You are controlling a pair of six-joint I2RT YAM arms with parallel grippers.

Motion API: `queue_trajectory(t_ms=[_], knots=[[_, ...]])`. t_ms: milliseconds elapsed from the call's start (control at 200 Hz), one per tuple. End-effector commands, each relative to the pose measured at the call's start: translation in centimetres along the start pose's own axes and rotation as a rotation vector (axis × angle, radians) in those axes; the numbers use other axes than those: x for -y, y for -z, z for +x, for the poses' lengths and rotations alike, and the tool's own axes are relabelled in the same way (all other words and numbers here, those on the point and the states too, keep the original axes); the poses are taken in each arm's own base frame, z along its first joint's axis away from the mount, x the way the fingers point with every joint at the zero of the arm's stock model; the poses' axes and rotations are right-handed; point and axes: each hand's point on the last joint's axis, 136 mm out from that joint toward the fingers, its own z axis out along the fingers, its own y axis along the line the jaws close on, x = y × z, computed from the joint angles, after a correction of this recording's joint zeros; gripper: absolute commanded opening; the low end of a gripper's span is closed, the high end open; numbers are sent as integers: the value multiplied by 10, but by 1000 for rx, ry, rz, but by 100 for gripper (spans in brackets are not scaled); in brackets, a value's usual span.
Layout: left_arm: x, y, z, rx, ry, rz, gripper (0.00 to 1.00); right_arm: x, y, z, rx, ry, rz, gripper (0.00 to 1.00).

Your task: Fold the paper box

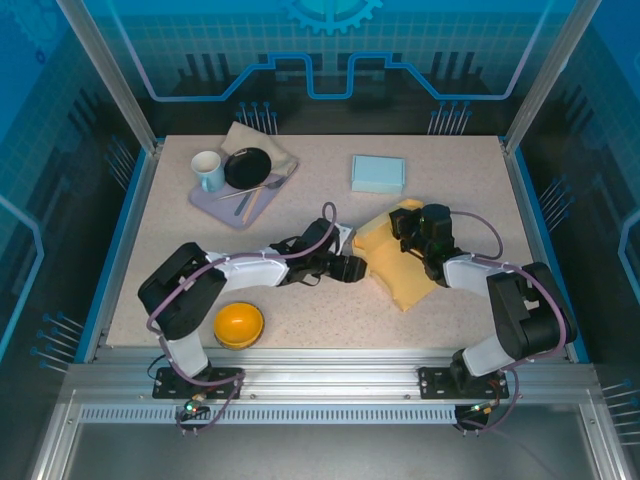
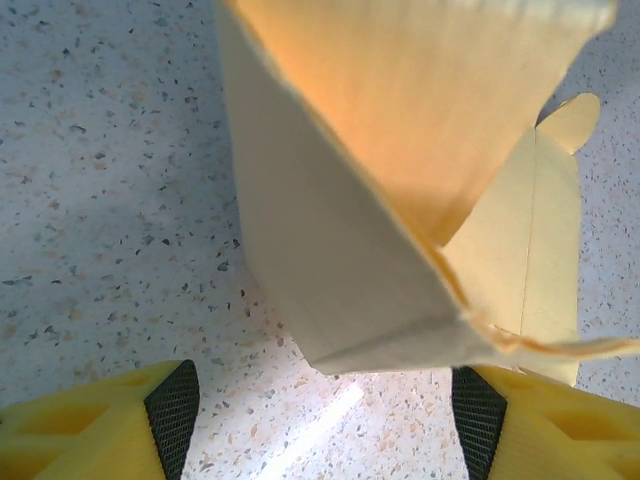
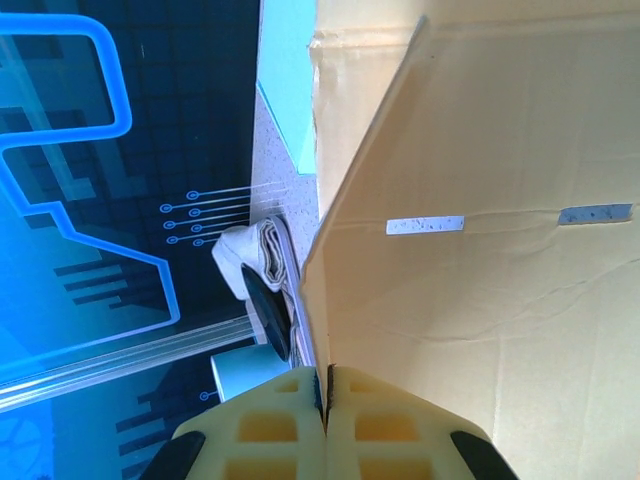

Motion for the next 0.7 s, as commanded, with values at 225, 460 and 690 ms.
queue_trajectory(t_ms=[225, 460, 690], knots=[[-11, -8, -17, 43, 13, -123, 71, 2, 5, 1, -16, -15, -18, 0], [-9, -10, -13, 64, 8, -176, 70, 1, 7, -1, -5, 0, -21, 0], [-24, -3, -17, 134, 50, -298, 70, 8, 10, 4, -10, 17, -14, 0]])
